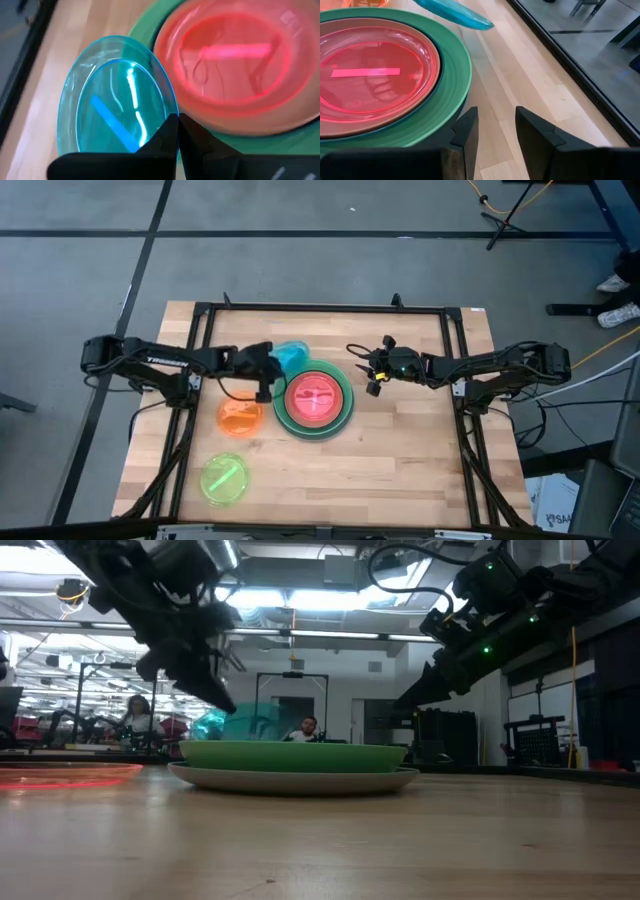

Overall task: Stack plastic plates
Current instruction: Stack the blue plate on top of the pink plate

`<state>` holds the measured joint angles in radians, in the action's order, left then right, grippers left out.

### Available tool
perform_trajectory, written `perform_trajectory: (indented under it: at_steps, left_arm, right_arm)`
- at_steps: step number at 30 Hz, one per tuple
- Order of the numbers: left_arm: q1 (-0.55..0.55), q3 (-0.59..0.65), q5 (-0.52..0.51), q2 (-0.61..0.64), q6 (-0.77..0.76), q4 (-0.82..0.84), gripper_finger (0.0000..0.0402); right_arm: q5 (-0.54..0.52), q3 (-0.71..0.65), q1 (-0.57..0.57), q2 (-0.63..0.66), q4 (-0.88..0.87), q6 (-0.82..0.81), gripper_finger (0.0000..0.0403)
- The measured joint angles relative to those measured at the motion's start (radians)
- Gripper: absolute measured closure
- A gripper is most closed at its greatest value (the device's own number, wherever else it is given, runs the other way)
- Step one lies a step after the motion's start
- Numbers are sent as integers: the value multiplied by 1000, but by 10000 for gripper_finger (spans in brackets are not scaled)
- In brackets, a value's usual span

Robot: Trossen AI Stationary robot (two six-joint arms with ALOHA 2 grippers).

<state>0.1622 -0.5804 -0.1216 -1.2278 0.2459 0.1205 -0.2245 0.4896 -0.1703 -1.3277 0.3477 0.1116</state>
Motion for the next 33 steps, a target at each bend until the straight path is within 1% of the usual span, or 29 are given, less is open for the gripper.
perform_trajectory:
  at_steps: [2, 4, 6, 12, 15, 17, 20, 22, 26, 29, 33]
  left_arm:
    - [-42, -1, -13, 0, 2, -47, 400]
    - [-79, -11, -4, 0, 11, -84, 400]
    - [-109, -20, 52, -1, 24, -138, 400]
    - [-194, -28, 269, -17, 26, -287, 400]
    - [-238, -29, 325, -46, 26, -303, 400]
    - [-266, -29, 306, -66, 26, -309, 400]
    - [-284, -29, 217, -104, 26, -310, 400]
    - [-285, -29, 181, -128, 26, -310, 400]
    - [-286, -28, 139, -163, 32, -312, 398]
    - [-281, -28, 117, -169, 45, -316, 382]
    - [-268, -28, 75, -169, 26, -306, 350]
  right_arm:
    - [0, 0, 0, 0, -1, 0, 281]
    - [0, 0, 0, 0, -7, 0, 281]
    - [1, 0, 0, 0, -8, 0, 281]
    - [3, 0, 0, 0, -6, 0, 281]
    - [3, 0, 0, 0, -7, 0, 281]
    - [4, 0, 0, 0, -8, -3, 281]
    - [18, 0, 0, 0, -8, -11, 281]
    - [35, 0, 0, 0, -10, -13, 281]
    - [51, 0, 0, 0, -14, -13, 281]
    - [60, 0, 0, 0, -13, -14, 281]
    - [60, 0, 0, 0, -12, -13, 281]
